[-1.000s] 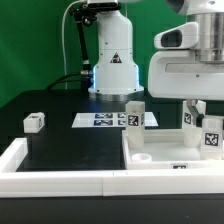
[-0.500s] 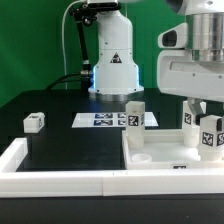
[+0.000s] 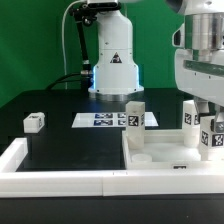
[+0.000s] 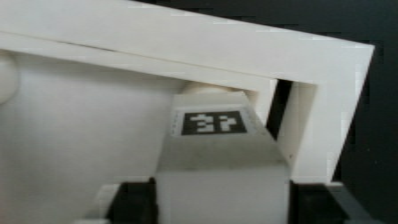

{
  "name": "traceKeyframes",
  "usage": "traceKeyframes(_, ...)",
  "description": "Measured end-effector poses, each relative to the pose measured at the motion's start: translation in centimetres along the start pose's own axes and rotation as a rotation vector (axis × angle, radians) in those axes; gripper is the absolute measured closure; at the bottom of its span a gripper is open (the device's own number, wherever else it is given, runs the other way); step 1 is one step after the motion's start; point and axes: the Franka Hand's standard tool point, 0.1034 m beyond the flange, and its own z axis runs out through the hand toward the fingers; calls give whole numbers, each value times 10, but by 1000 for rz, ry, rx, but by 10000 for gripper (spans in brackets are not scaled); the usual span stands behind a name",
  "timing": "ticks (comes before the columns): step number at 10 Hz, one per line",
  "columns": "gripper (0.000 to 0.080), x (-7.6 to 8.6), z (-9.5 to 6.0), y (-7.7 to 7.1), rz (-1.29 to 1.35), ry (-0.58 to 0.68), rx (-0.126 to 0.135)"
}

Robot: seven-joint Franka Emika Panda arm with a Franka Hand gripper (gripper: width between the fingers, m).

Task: Assemble square table

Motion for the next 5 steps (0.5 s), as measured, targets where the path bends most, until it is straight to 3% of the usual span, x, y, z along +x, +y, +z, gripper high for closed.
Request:
traceKeyframes(1,291,0,0,0,-1,0,0)
traceKeyframes(2,291,0,0,0,-20,0,0)
traceKeyframes(3,180,-2,0,0,-57,-1,0)
traceKeyframes(5,159,-5,0,0,-160,-1,2)
